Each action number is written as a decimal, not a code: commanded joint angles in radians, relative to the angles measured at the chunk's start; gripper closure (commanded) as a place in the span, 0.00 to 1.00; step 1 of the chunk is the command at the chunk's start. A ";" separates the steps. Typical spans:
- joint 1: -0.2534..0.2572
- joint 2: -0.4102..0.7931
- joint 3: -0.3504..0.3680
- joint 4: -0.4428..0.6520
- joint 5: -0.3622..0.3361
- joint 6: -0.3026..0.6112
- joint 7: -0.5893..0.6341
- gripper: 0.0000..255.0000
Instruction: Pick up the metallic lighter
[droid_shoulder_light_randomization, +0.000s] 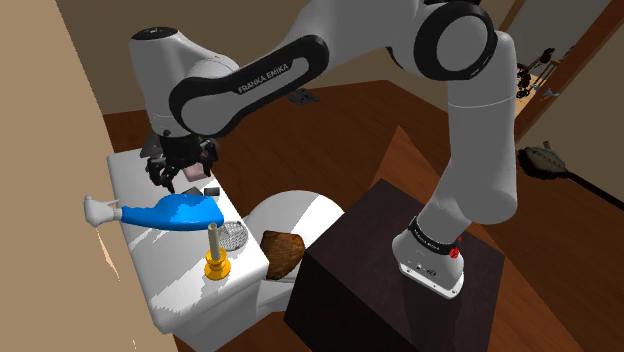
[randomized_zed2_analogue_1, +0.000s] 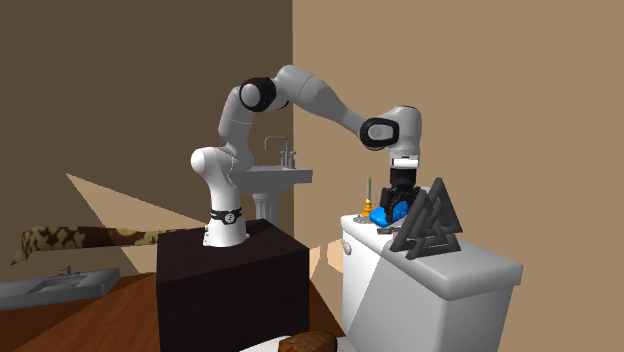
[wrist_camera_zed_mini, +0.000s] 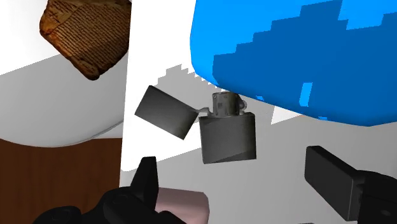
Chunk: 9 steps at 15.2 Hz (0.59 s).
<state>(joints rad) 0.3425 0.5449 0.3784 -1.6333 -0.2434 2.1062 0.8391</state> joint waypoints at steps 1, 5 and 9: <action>0.008 0.027 -0.006 0.014 -0.010 0.012 0.005 0.00; 0.012 0.055 -0.013 0.002 -0.022 0.051 0.013 0.00; 0.014 0.058 -0.014 0.001 -0.023 0.055 0.015 1.00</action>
<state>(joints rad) 0.3590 0.5994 0.3685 -1.6278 -0.2653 2.1679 0.8538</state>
